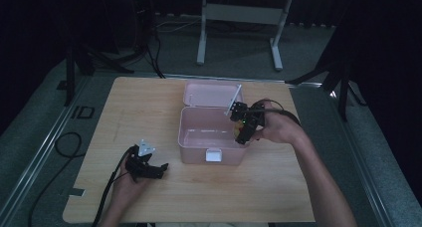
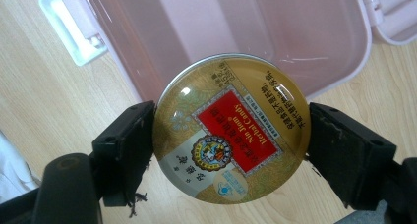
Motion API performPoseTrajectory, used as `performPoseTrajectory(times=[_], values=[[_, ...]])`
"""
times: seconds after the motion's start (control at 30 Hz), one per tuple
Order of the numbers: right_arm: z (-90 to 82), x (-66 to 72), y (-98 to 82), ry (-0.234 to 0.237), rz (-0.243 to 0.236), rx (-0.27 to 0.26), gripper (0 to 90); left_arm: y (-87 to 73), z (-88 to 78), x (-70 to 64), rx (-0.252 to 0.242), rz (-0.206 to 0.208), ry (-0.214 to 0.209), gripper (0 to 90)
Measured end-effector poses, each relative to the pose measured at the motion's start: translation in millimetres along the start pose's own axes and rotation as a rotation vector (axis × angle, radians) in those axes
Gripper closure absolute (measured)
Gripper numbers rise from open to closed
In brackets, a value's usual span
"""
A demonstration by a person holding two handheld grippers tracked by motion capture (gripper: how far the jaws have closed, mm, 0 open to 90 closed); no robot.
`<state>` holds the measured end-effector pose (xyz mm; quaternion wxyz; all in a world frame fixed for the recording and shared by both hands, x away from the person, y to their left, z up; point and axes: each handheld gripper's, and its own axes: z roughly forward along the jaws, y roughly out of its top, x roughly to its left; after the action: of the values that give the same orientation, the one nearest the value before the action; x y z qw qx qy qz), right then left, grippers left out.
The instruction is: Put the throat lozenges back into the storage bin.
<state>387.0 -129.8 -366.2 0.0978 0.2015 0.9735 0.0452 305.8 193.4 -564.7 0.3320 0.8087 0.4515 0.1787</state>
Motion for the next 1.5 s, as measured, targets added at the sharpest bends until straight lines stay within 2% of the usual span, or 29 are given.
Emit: performPoseTrajectory(times=[0.43,1.33,1.37,1.4,1.5], values=[[7.1,5.6,9.5,0.017,-0.023,0.002,20.9,0.0,0.0,0.0,0.0,0.0,0.0,5.5],[14.2,6.1,17.9,0.038,-0.019,0.006,20.7,0.0,0.0,0.0,0.0,0.0,0.0,5.5],[14.2,5.8,18.3,0.035,-0.015,0.005,19.2,0.0,0.0,0.1,0.0,0.001,0.0,5.5],[13.3,5.2,18.8,0.024,-0.005,-0.009,13.4,0.0,0.0,0.1,0.0,0.001,0.0,5.5],[11.2,4.6,18.2,0.023,-0.003,-0.021,13.6,0.0,0.0,0.1,0.0,0.001,0.0,5.5]])
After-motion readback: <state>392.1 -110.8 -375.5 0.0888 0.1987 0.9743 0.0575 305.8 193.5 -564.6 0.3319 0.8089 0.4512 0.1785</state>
